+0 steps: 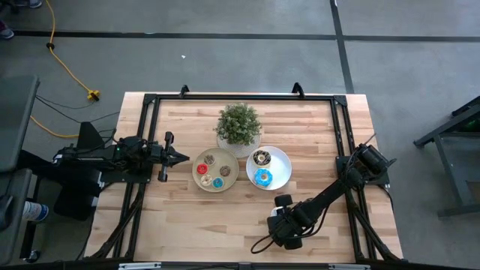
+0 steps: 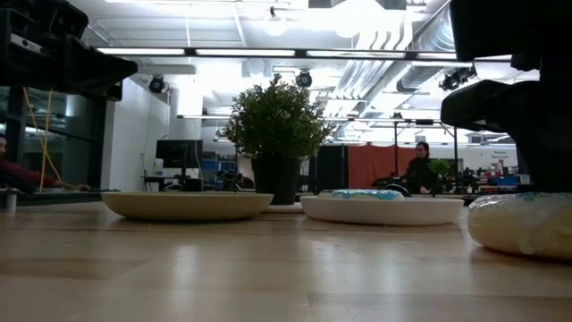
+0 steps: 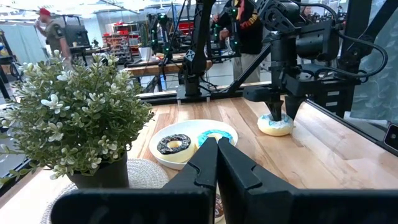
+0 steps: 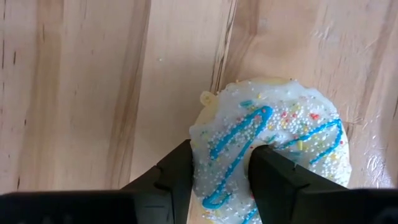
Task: Pick & Place donuts
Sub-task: Put the large white donut on the white plate
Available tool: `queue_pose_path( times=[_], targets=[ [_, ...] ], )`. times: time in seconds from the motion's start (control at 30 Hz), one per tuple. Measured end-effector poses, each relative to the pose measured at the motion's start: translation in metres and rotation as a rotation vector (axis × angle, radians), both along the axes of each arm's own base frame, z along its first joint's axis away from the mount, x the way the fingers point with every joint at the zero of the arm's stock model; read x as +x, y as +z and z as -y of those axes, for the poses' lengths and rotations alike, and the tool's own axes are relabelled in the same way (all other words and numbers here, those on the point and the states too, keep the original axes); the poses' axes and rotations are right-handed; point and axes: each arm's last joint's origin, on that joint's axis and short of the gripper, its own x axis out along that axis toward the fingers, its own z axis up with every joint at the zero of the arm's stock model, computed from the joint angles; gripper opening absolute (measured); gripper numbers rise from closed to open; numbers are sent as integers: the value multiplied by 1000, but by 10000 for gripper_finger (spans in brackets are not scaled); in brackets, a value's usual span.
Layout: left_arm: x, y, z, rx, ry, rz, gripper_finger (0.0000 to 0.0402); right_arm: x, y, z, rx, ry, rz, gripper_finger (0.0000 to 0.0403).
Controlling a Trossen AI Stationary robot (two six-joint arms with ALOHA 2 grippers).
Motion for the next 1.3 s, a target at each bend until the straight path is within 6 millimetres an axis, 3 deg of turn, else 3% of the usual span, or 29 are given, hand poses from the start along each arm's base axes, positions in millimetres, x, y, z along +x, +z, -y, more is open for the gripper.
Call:
queue_pose_path(
  times=[1.3],
  targets=[
    [0, 0, 0, 0, 0, 0, 1, 0, 0, -1, 18, 29, -9, 133]
  ],
)
